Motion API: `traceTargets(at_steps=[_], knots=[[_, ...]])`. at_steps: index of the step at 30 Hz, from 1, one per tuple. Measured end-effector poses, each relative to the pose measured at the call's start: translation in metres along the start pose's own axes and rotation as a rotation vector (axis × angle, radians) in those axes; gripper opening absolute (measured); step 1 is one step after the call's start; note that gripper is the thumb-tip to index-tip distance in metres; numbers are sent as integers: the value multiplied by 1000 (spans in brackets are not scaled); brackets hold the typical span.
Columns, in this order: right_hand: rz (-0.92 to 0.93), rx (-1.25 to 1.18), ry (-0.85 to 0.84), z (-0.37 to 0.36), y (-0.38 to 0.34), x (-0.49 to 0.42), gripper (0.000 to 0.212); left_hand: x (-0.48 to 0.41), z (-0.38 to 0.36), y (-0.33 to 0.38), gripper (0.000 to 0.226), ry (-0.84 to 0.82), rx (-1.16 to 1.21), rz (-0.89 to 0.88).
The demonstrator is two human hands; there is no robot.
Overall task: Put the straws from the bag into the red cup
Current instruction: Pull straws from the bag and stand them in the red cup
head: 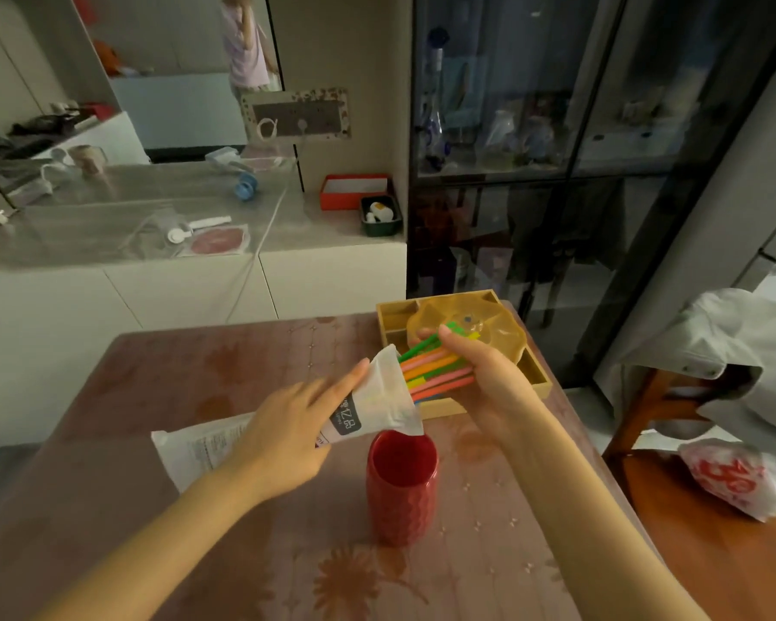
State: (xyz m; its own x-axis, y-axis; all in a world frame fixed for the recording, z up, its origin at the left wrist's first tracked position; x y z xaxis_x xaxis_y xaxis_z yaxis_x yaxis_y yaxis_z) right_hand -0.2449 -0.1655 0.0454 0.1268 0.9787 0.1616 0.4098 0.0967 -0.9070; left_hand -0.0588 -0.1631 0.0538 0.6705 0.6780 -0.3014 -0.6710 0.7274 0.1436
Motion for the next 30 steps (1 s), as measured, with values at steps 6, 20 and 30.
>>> traceTargets(at_steps=[6,20,30], knots=[[132,-53,148,13,-10,2,30,9,-2,-6,113,-18,-9,30],[-3,-279,66,9,-8,-5,58,19,-11,-23,107,38,192,40],[97,-73,-57,-5,3,8,37,26,-25,-31,102,-16,322,135]])
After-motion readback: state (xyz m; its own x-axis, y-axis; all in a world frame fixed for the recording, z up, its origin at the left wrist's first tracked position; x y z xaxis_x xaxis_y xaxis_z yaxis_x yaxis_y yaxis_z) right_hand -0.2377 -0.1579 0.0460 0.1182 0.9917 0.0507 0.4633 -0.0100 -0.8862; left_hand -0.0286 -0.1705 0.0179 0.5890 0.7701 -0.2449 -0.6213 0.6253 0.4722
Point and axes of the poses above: each hand's wrist, its own x-axis away from the middle knuckle, its own z-axis out of the back of the hand, y = z × x, the point moved 8 cm from there along -x, towards the middle knuckle, and after that the axes turned 1 degree about y, right-handed, at the moved point
